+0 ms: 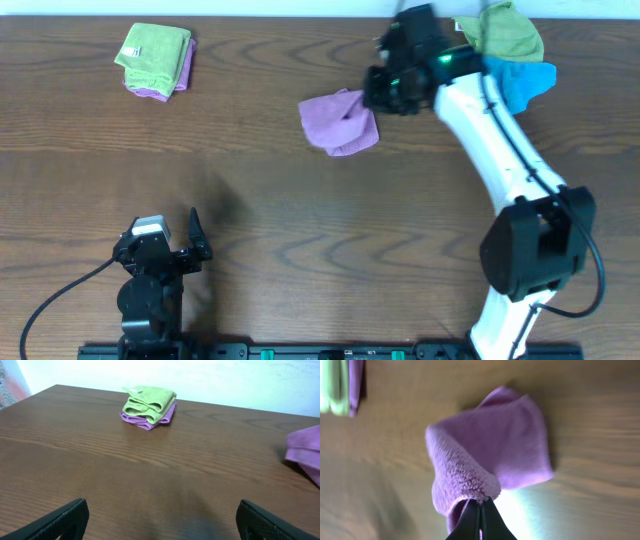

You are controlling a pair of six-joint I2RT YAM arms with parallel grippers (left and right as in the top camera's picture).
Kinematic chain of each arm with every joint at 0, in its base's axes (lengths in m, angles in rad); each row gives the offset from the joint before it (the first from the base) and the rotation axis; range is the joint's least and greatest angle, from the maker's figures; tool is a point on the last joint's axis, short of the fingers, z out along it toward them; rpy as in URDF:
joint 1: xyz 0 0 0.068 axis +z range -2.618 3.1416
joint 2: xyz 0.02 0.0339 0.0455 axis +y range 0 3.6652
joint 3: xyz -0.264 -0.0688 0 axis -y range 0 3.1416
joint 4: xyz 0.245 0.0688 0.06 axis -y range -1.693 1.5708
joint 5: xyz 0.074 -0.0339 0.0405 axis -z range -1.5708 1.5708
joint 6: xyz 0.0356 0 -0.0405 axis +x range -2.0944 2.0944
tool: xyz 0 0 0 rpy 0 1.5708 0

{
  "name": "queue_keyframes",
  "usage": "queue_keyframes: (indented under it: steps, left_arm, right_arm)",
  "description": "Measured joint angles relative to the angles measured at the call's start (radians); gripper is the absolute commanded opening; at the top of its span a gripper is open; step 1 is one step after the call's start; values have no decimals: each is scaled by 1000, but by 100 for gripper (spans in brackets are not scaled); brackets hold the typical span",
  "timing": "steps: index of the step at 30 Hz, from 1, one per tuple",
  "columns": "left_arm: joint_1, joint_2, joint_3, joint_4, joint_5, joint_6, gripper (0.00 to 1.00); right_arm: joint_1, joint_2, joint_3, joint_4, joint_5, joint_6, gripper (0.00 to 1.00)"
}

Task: Fold the cloth
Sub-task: 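Drag the pink cloth with the right gripper to the table center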

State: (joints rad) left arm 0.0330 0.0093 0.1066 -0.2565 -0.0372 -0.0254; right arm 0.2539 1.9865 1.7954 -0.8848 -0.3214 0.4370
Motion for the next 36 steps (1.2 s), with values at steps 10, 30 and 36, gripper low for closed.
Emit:
queue_keyframes:
  steps: [10, 30, 36]
  left_arm:
    - [0, 0, 0, 0, 0, 0, 95]
    - [0, 0, 0, 0, 0, 0, 95]
    - [0, 0, 0, 0, 0, 0, 95]
  right_arm:
    - [101, 0, 4, 208, -79, 11, 1]
    - [269, -21, 407, -252, 17, -169, 64]
    - [151, -6, 246, -326, 301, -168, 99]
